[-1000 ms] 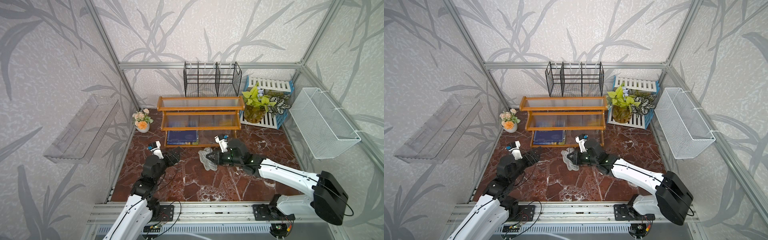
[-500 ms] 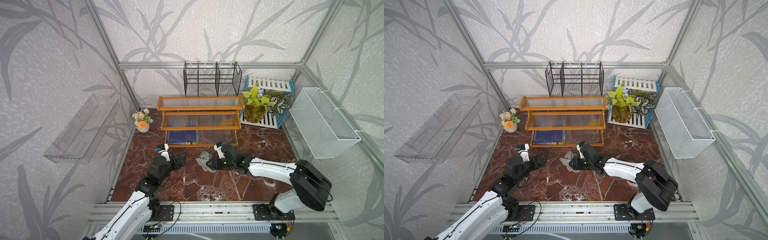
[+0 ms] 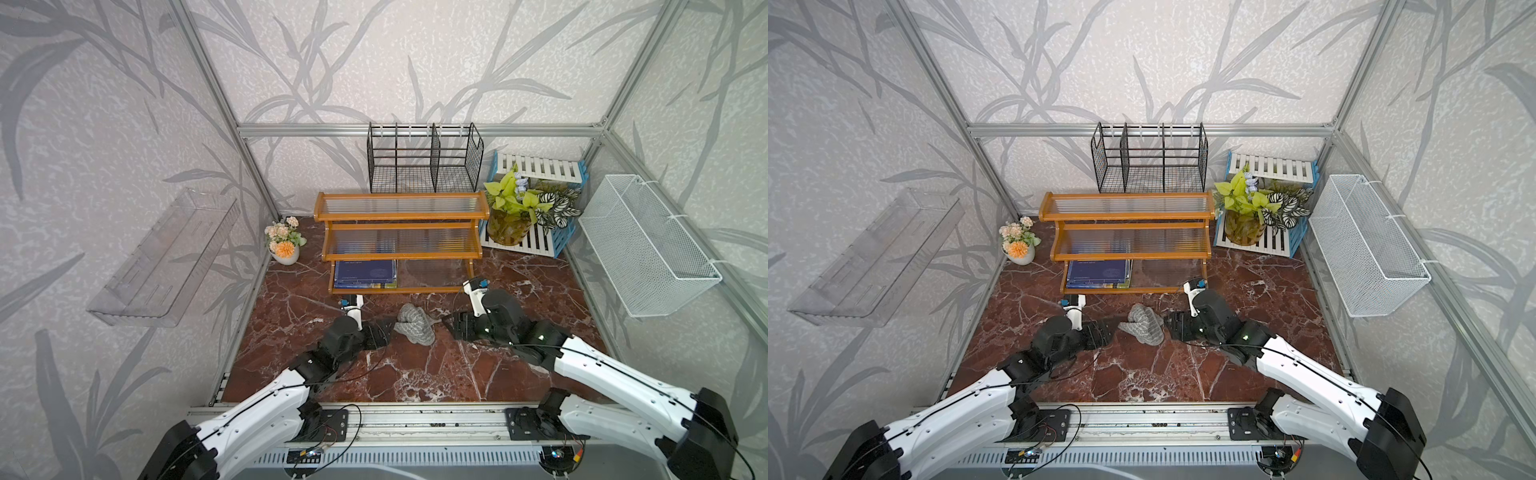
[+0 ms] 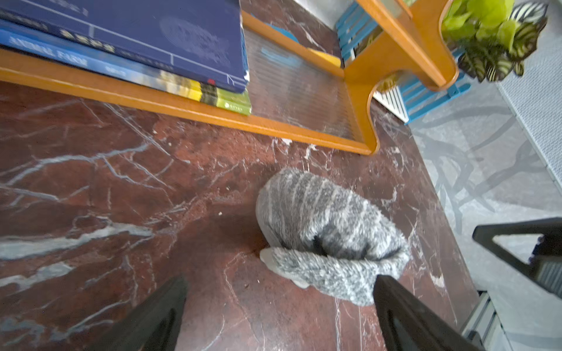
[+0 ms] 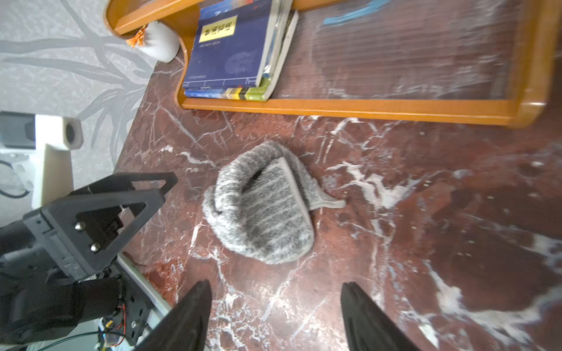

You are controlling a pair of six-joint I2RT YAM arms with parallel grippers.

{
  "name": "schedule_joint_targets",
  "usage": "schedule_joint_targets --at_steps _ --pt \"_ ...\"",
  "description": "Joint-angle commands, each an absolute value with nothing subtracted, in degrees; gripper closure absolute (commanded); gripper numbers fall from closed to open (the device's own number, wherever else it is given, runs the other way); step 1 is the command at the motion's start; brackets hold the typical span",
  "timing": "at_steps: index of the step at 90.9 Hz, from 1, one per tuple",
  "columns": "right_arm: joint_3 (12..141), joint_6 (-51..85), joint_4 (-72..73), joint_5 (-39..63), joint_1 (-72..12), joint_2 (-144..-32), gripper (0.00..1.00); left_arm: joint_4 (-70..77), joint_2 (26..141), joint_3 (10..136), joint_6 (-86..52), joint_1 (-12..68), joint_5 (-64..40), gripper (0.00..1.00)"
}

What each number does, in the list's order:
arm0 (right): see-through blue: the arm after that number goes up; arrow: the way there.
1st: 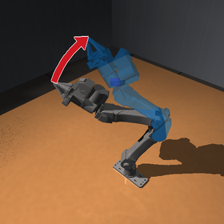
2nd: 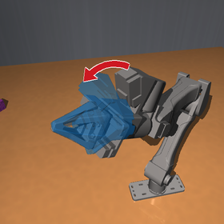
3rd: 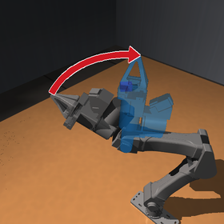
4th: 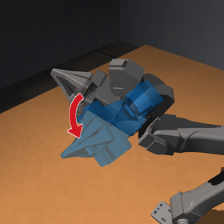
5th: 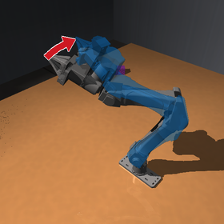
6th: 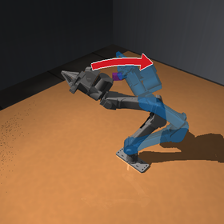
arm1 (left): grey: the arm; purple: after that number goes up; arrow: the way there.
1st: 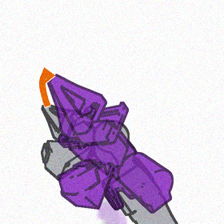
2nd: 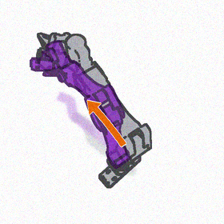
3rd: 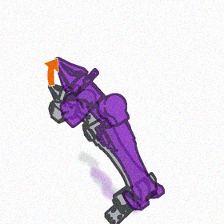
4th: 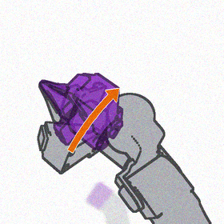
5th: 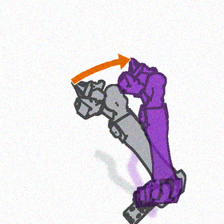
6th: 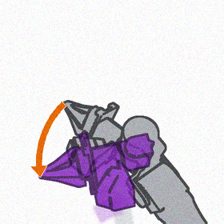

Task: Wipe the bookshelf clean with a cloth
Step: Place the cleaning item at the center of the board, then pick up the cleaning item at the center of the board.

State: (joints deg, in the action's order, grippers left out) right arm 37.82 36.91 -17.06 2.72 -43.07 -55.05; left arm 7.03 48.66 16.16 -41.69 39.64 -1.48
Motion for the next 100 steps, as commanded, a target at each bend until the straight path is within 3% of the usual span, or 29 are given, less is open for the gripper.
schedule_joint_targets --at_steps 1,27,42,78,100 --pt "35.43 35.57 -21.09 1.62 -40.62 -51.21 0.27 9.04 52.65 21.98 -39.0 43.66 2.92 0.0" --pt "32.44 36.29 -20.92 2.85 -38.8 -48.76 0.27 1.52 64.88 35.09 -33.06 53.99 13.86 0.02" --pt "31.22 36.68 -20.46 2.97 -37.72 -48.3 0.27 -0.38 70.37 39.1 -32.31 56.92 14.54 0.06" --pt "28.45 37.1 -19.29 5.7 -34.11 -46.76 0.26 -2.59 86.65 40.74 -33.5 57.33 17.93 0.03" --pt "26.84 37.7 -17.47 6.64 -32.9 -47.1 0.26 0.37 93.25 40.36 -32.81 54.82 12.87 0.08"
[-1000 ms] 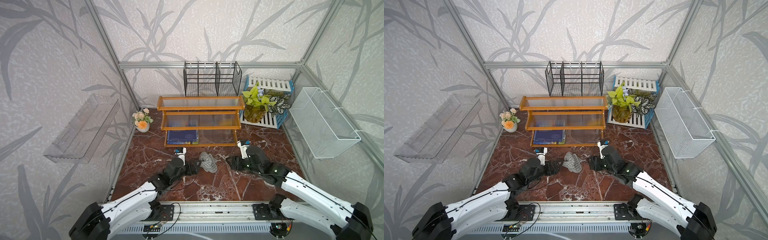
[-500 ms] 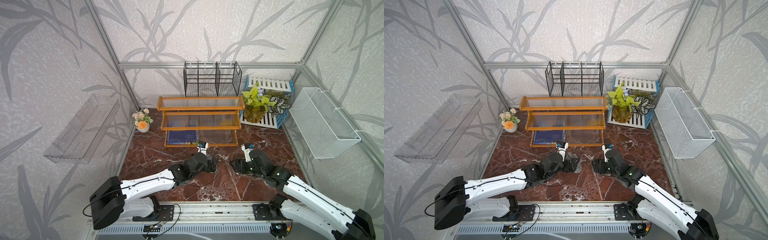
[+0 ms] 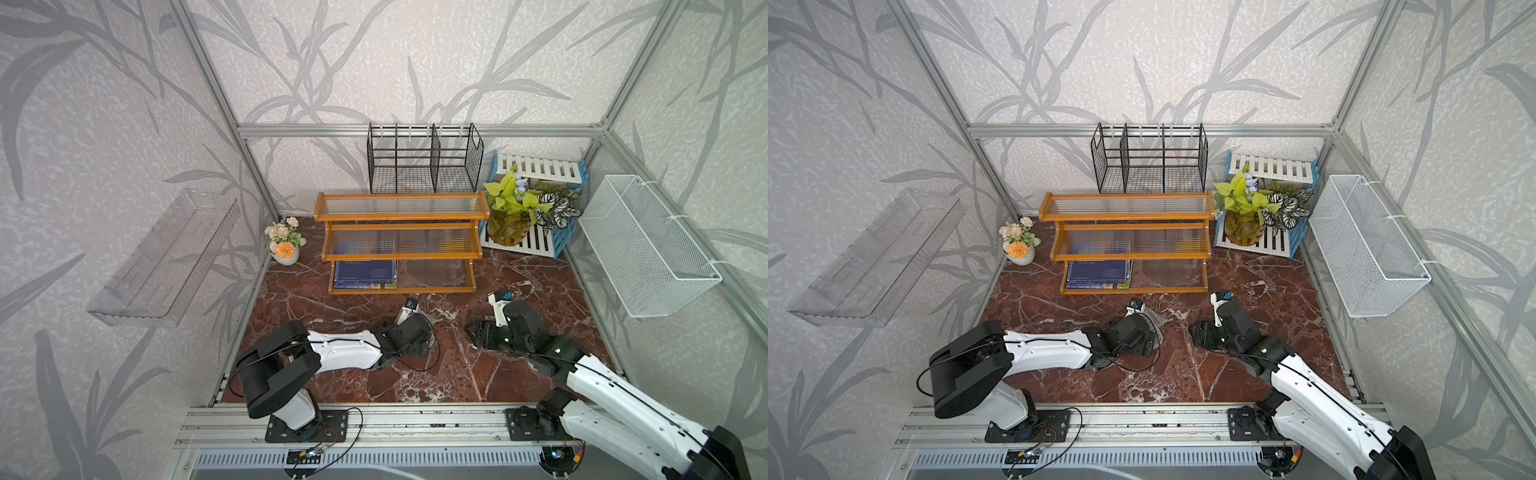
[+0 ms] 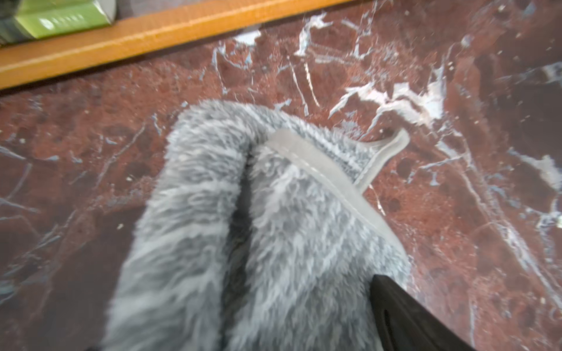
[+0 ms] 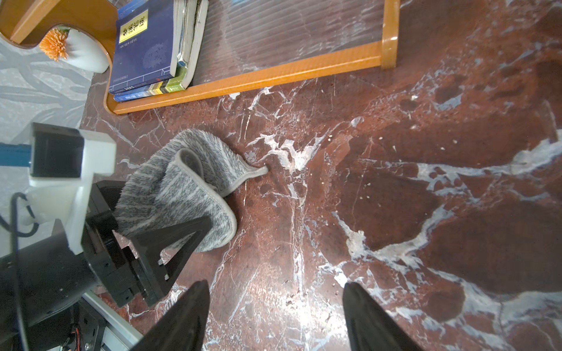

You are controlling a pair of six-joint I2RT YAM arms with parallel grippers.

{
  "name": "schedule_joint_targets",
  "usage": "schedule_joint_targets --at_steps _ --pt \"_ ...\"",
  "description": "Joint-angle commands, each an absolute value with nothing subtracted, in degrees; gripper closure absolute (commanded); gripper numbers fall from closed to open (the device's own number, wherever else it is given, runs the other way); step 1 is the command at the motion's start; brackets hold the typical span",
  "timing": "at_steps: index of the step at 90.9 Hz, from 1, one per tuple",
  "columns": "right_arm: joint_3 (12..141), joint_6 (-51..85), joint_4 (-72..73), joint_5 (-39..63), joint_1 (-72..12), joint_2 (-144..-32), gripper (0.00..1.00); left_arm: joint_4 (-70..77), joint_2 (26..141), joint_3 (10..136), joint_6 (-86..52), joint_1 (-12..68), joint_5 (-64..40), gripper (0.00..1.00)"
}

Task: Wipe the bookshelf clean with a cloth
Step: Pick up the cleaning item at the center of the board, then wipe the dust from the shelf.

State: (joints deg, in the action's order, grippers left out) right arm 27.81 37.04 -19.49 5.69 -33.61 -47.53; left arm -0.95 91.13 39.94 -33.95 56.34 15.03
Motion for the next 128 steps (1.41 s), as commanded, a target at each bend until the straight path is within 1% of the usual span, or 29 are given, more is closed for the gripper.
schedule_joint_targets --at_steps 1,4,15,19,21,23,26,28,30,41,54,65,75,82,96,109,128 --pt "26.78 37.75 -17.43 6.66 -32.84 -47.15 0.26 0.45 93.47 40.31 -32.75 54.7 12.63 0.08" --pt "26.66 37.79 -17.22 6.74 -32.65 -47.19 0.26 0.7 94.09 40.07 -32.59 54.25 11.71 0.13" --pt "26.3 37.79 -16.92 7.11 -31.89 -47.61 0.26 1.31 94.73 39.08 -31.92 52.68 9.05 0.41" --pt "26.16 37.79 -16.76 7.31 -31.63 -47.63 0.26 1.41 94.21 38.49 -32.03 52.03 8.7 0.57" --pt "26.12 37.79 -16.65 7.41 -31.53 -47.64 0.26 1.47 93.73 38.16 -32.11 51.7 8.46 0.67" --pt "26.04 37.81 -16.55 7.52 -31.42 -47.68 0.26 1.53 93.06 37.8 -32.18 51.33 8.16 0.73" --pt "26.02 37.83 -16.33 7.62 -31.24 -47.76 0.26 1.58 91.94 37.13 -32.28 50.54 7.72 0.88" --pt "26.02 37.8 -16.28 7.75 -31.1 -47.8 0.26 1.58 91.23 36.64 -32.37 50.01 7.38 0.95" --pt "26.02 37.73 -16.15 7.8 -31.04 -47.94 0.26 1.54 90.04 36.12 -32.42 49.42 7.03 1.0" --pt "26.17 37.55 -15.47 8.13 -30.53 -48.69 0.26 0.45 82.31 32.41 -33.41 44.87 5.06 1.0" --pt "26.43 37.44 -13.96 8.84 -30.24 -50.15 0.26 -5.1 68.23 28.55 -35.37 37.22 6.16 1.0" --pt "26.82 37.18 -12.95 9.64 -29.86 -51.47 0.26 -9.22 56.94 26.31 -36.06 27.58 7.74 1.0" --pt "27.29 36.85 -12.77 10.29 -29.64 -52.26 0.26 -12.81 52.19 26.59 -35.12 17.29 6.98 1.0" --pt "27.46 36.74 -12.49 10.58 -29.47 -52.5 0.26 -11.48 52.88 26.93 -35.1 12.16 5.47 1.0" --pt "28.25 35.77 -13.23 11.46 -28.82 -52.62 0.26 -9.32 57.22 29.58 -33.33 2.34 6.65 1.0" --pt "28.89 35.28 -12.51 13.07 -27.89 -53.82 0.26 -6.53 63.76 33.79 -31.56 -2.11 9.14 1.0" --pt "29.44 34.67 -11.51 14.22 -27.15 -55.9 0.26 1.36 75.09 36.75 -29.09 -9.87 -1.99 1.0"
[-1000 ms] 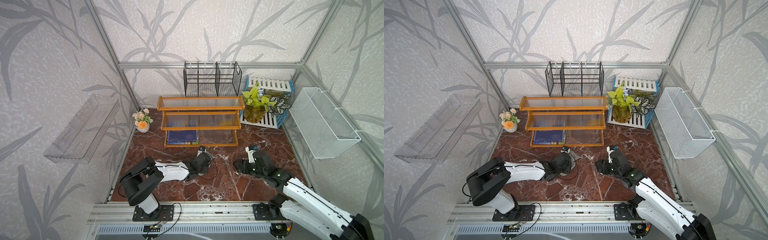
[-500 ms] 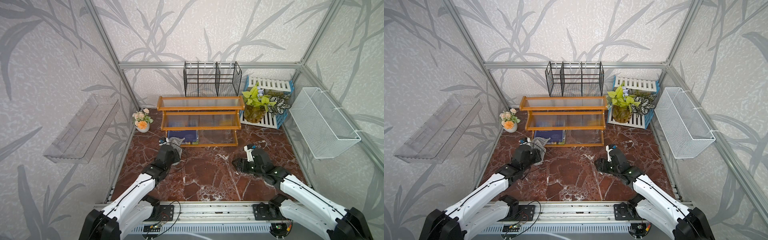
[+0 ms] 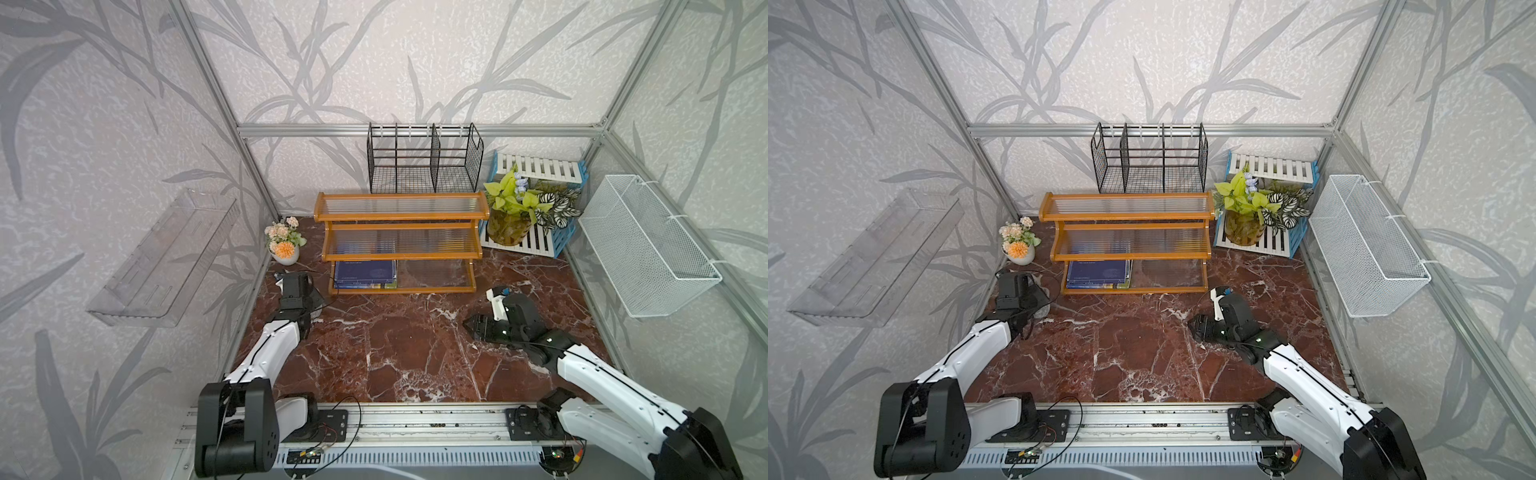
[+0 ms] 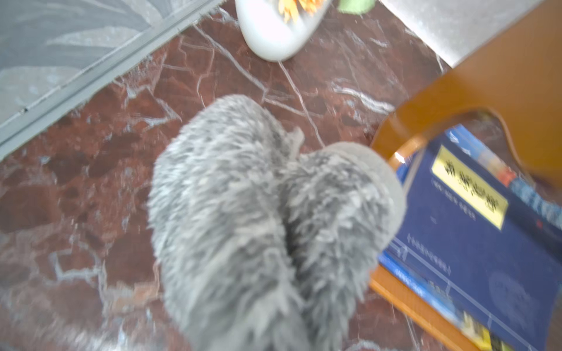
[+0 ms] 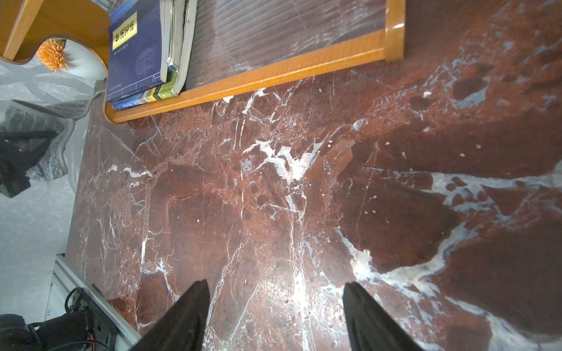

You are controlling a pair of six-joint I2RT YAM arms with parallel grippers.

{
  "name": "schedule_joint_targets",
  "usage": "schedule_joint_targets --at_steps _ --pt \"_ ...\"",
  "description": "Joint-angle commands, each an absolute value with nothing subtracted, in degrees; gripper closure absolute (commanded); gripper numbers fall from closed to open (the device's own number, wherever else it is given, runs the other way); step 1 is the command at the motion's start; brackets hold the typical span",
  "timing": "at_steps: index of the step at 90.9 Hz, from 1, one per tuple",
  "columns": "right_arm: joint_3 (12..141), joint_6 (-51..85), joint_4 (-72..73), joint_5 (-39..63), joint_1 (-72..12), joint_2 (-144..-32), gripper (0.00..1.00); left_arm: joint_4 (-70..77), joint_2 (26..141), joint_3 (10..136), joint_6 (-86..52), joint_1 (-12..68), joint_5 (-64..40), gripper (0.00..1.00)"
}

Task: Wipe the bookshelf clean with a cloth
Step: Wipe the dust from the shelf.

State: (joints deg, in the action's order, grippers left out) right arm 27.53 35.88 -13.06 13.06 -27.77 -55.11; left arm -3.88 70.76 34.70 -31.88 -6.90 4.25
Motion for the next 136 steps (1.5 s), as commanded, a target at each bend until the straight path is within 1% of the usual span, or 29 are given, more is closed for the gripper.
schedule_joint_targets --at_steps 1,9,18,28,44,75,109,136 --pt "29.4 34.65 -11.38 14.27 -27.11 -55.94 0.26 1.65 75.73 36.92 -28.87 -10.25 -2.93 1.0" --pt "29.4 34.47 -10.45 14.95 -26.37 -56.71 0.26 4.33 80.59 38.12 -27.74 -12.89 -10.25 1.0" --pt "29.91 34.37 -9.65 15.92 -25.77 -58.36 0.26 7.67 85.49 39.12 -27.14 -13.86 -15.11 1.0" --pt "31.15 33.97 -9.85 16.81 -25.49 -60.33 0.26 9.76 91.12 41.4 -26.69 -14.28 -19.01 0.99" --pt "32.33 33.58 -9.83 17.49 -25.23 -62.59 0.26 13.76 96.98 43.99 -27.32 -14.33 -24.56 0.97" --pt "34.22 33.22 -9.9 18.33 -25.05 -65.38 0.26 19.8 107.1 50.15 -31.0 -13.68 -31.24 0.96" --pt "34.89 32.39 -12.19 17.56 -24.96 -63.37 0.26 23.49 116.81 59.89 -34.0 -11.06 -40.38 0.96" --pt "34.96 32.34 -12.75 17.24 -24.81 -61.95 0.26 21.94 117.83 66.76 -33.77 -10.53 -44.87 0.96"
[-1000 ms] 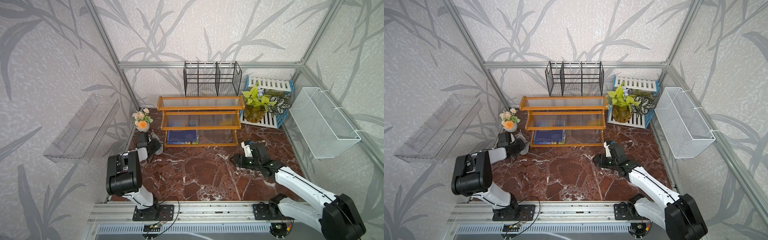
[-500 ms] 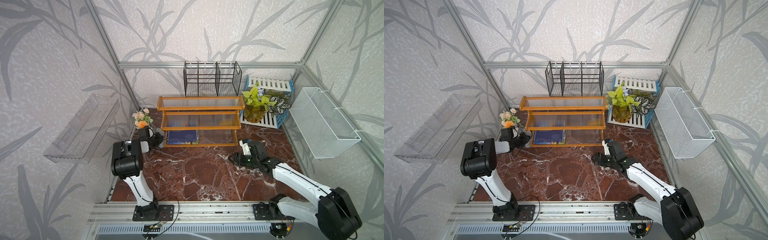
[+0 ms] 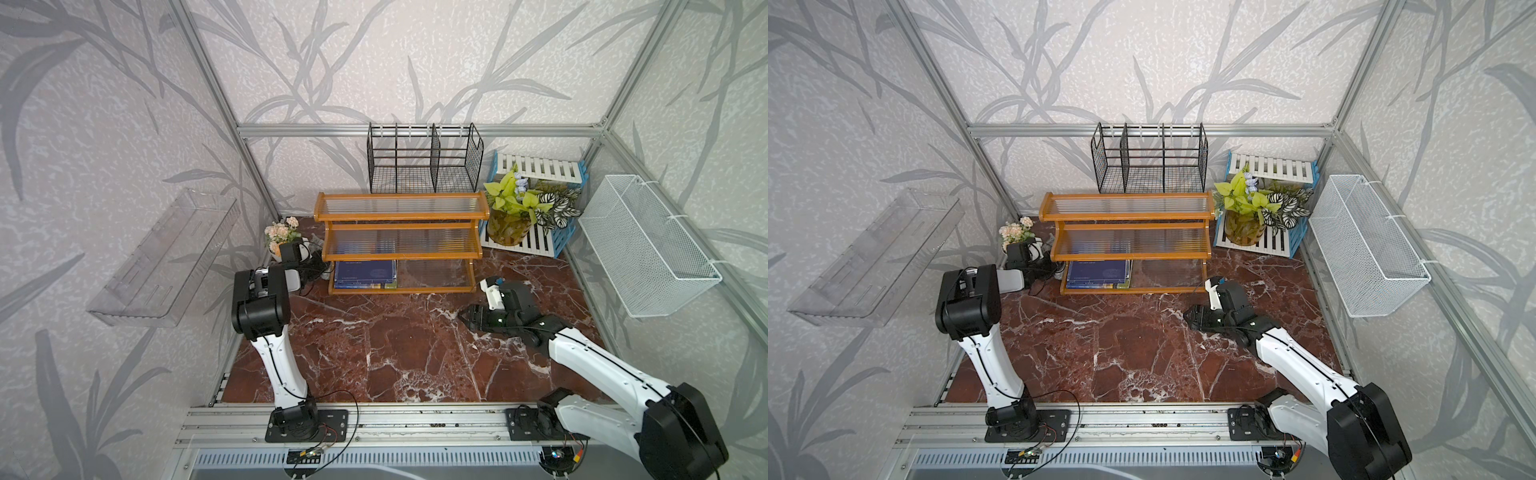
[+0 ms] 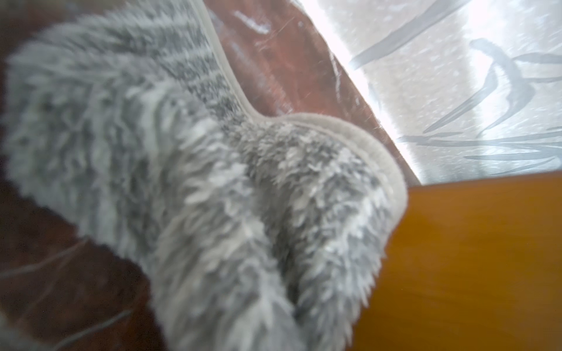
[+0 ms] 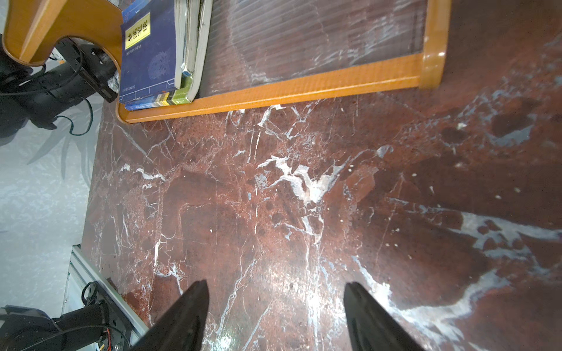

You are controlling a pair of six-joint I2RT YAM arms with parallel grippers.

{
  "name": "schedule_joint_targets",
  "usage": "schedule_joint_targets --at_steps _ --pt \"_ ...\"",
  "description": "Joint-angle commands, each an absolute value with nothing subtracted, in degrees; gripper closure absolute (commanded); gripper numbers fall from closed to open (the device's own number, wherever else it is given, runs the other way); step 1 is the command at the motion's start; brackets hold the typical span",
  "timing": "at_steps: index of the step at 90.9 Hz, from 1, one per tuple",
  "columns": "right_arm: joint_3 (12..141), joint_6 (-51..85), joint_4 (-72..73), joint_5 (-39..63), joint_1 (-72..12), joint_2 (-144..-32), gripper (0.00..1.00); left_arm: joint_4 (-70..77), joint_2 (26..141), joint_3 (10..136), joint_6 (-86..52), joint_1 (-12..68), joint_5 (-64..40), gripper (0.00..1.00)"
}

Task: Wipe the bookshelf clean with a cloth
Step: Wipe the dust from the shelf.

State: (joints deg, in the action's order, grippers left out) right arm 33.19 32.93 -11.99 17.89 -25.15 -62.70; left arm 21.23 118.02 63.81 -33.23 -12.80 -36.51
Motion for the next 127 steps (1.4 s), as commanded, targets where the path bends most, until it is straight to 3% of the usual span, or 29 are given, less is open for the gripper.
schedule_joint_targets --at_steps 1,48,94,115,127 --pt "34.97 32.34 -12.7 17.32 -24.84 -62.0 0.26 21.87 117.71 66.95 -33.72 -10.49 -45.07 0.96" --pt "35.55 32.73 -12.52 19.35 -24.79 -61.48 0.26 10.25 107.4 70.93 -27.49 -10.06 -43.85 0.96" --pt "34.56 33.47 -12.65 19.75 -24.8 -58.37 0.26 3.58 91.15 66.19 -26.81 -11.07 -42.74 0.96" --pt "33.86 33.5 -13.32 19.21 -24.8 -55.98 0.25 -0.76 86.04 65.66 -23.78 -12.32 -34.09 0.95" --pt "33.84 33.49 -13.3 18.61 -24.87 -55.55 0.25 -4.28 88.97 69.91 -20.92 -12.9 -29.59 0.95"
